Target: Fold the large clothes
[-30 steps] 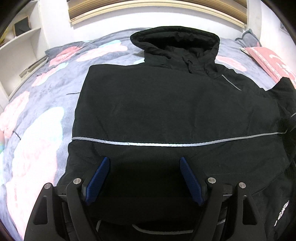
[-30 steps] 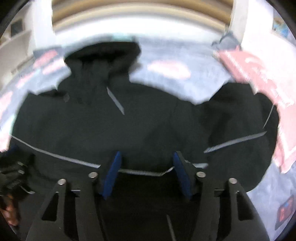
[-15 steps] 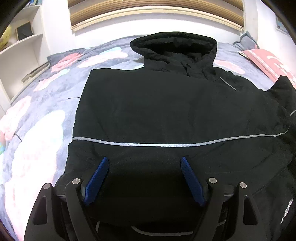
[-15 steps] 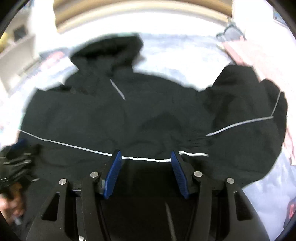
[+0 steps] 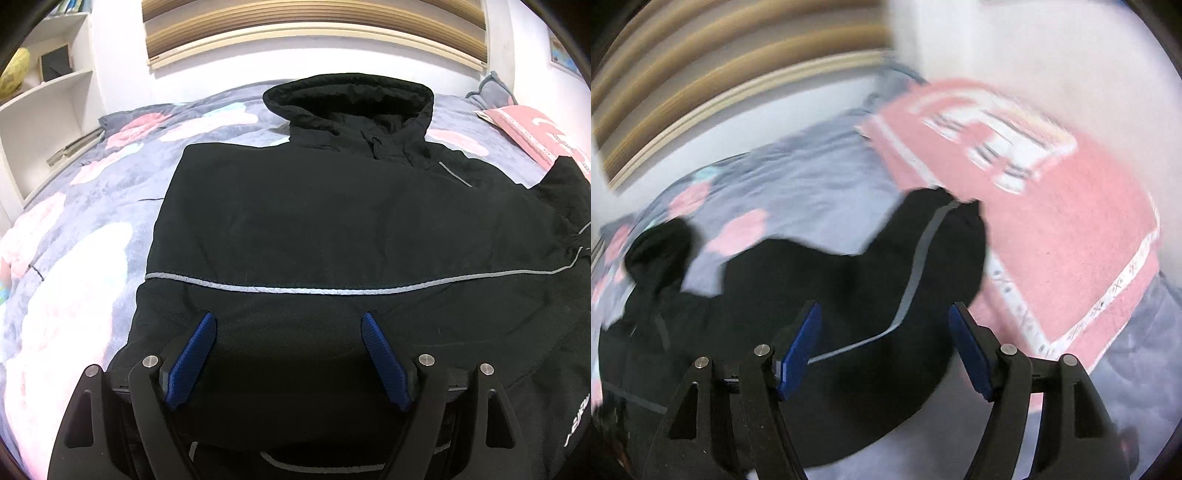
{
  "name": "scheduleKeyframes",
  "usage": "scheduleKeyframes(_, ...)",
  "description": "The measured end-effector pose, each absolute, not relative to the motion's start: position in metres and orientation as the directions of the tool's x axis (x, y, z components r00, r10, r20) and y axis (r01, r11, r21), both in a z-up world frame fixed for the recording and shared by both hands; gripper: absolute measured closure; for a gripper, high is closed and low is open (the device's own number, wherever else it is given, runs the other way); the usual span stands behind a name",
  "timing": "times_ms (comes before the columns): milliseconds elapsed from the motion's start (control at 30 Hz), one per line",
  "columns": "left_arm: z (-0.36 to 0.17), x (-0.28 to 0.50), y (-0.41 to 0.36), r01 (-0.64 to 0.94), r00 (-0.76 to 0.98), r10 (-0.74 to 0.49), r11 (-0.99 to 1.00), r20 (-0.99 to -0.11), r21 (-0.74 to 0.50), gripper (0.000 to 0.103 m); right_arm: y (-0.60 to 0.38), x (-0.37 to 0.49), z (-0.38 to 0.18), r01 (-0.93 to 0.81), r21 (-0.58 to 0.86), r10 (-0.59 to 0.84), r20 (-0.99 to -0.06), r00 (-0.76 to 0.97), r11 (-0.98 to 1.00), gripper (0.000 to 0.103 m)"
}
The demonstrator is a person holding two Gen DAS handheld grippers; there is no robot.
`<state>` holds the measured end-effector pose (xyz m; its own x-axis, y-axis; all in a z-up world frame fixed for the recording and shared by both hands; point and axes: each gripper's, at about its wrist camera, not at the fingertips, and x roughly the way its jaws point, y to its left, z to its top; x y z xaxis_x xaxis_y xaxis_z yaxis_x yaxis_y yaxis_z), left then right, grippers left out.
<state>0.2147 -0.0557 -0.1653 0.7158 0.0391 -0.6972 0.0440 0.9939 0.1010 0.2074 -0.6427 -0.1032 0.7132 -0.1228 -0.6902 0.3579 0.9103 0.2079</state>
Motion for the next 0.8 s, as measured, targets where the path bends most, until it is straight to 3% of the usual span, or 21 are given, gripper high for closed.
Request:
scheduleKeyframes(300, -0.166, 0.217, -0.058, 0.035, 0.716, 0.054, 0.993, -0.696, 0.113, 0.019, -0.707, 0.272, -0.157, 0.464, 0.292, -0.092, -0.760, 0.644, 0.836, 0.027)
scheduleKeyframes(333, -0.166, 0.217, -0.058, 0.034, 0.716, 0.057, 0.993, -0.696, 0.115, 0.019, -0.710, 0.281, -0.164, 0.463, 0.305, -0.069, -0.771, 0.633, 0.832, 0.031)
scheduleKeyframes(367, -0.167, 0.217, -0.059, 0.032, 0.715, 0.060, 0.992, -0.696, 0.118, 0.019, -0.711, 0.290, -0.173, 0.448, 0.332, -0.023, -0.783, 0.622, 0.830, 0.041)
scheduleKeyframes(400, -0.167, 0.218, -0.059, 0.031, 0.715, 0.063, 0.992, -0.696, 0.122, 0.019, -0.710, 0.295, -0.178, 0.434, 0.339, 0.002, -0.790, 0.613, 0.834, 0.072)
scheduleKeyframes(433, -0.167, 0.218, -0.059, 0.030, 0.715, 0.067, 0.992, -0.696, 0.126, 0.019, -0.706, 0.296, -0.179, 0.423, 0.328, 0.011, -0.801, 0.599, 0.845, 0.088)
scheduleKeyframes(533, -0.167, 0.218, -0.060, 0.028, 0.715, 0.074, 0.991, -0.695, 0.135, 0.019, -0.689, 0.279, -0.155, 0.376, 0.259, -0.053, -0.761, 0.647, 0.890, 0.094)
scheduleKeyframes(667, -0.166, 0.219, -0.061, 0.025, 0.715, 0.080, 0.990, -0.694, 0.140, 0.019, -0.691, 0.217, -0.095, 0.422, 0.157, -0.230, -0.647, 0.727, 0.893, 0.095)
scheduleKeyframes(800, -0.167, 0.218, -0.062, 0.023, 0.718, 0.087, 0.989, -0.691, 0.148, 0.019, -0.713, 0.167, -0.086, 0.481, 0.191, -0.273, -0.623, 0.733, 0.856, 0.095)
